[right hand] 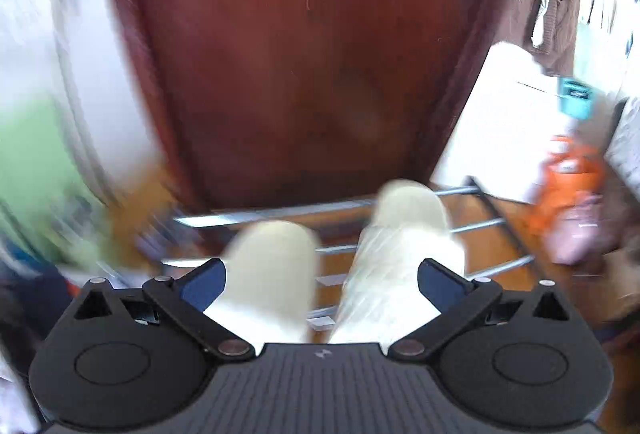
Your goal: Organize scattered shoes
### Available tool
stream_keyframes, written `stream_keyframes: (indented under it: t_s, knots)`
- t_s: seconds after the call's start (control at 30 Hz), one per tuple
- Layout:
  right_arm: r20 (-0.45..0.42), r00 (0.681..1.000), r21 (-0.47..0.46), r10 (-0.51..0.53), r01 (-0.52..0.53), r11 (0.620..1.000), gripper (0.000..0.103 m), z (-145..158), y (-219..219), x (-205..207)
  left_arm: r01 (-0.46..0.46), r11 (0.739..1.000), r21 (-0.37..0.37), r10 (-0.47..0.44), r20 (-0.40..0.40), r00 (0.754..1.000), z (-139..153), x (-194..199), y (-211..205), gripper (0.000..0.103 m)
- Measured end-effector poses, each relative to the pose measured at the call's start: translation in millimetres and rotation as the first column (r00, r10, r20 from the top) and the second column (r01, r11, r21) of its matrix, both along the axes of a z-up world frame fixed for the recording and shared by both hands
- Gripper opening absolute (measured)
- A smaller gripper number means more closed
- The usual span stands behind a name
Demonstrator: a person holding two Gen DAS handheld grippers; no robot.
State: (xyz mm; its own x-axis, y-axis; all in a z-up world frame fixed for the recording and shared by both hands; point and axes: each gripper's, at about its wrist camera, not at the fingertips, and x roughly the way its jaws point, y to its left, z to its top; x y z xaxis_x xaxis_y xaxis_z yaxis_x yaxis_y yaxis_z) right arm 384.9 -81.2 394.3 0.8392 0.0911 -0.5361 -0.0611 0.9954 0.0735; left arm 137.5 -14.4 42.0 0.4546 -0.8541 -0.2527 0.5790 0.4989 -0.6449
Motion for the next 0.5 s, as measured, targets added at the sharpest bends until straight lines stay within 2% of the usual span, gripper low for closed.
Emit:
stream_keyframes:
  t_s: [0.07,0.13,0.17,0.23,0.27,0.33,0.4,0.47,0.5]
  knots:
    - [0.032,0.995,-0.023,0.095,-0.094,0.995,0.102,-29.1,-6.1,-43.2,-0.001,1.000,0.010,0.001,-0.002,1.000,-1.0,-2.1,0.0,0.103]
    - [0.049,0.988,-0.136,0.145,-0.138,0.981,0.087,-53.3,-2.7,-61.5,-0.015,1.000,0.024,0.015,-0.001,1.000,-2.1,-3.2,1.9,0.103]
    - [0.055,0.987,-0.151,0.150,-0.140,0.979,0.081,-56.1,-2.4,-63.2,-0.024,0.999,0.029,0.024,0.001,1.000,-2.1,-3.2,2.9,0.103]
    - [0.109,0.987,-0.152,0.120,-0.102,0.983,0.077,-68.0,-5.1,-56.2,-0.048,0.997,0.055,0.048,0.013,0.999,-2.9,-4.1,6.3,0.103]
    - [0.136,0.985,-0.152,0.104,-0.083,0.985,0.070,-73.9,-6.4,-52.7,-0.062,0.995,0.076,0.060,0.021,0.998,-3.5,-4.4,7.8,0.103]
    - [0.161,0.987,-0.081,0.015,-0.002,0.997,0.065,-77.8,-19.2,-36.2,-0.093,0.988,0.125,0.090,0.032,0.995,-4.8,-4.3,9.8,0.103]
    - [0.218,0.976,-0.110,-0.026,0.051,0.993,0.066,-83.5,-20.8,-35.0,-0.141,0.974,0.178,0.135,0.045,0.990,-6.4,-1.3,11.9,0.103]
    - [0.288,0.958,-0.148,-0.004,0.049,0.988,0.065,-94.9,-16.4,-45.8,-0.170,0.963,0.210,0.166,0.040,0.985,-7.8,3.8,13.0,0.103]
    - [0.322,0.947,-0.167,0.008,0.048,0.985,0.069,-100.6,-14.3,-51.3,-0.175,0.959,0.225,0.174,0.023,0.984,-9.6,7.2,13.3,0.103]
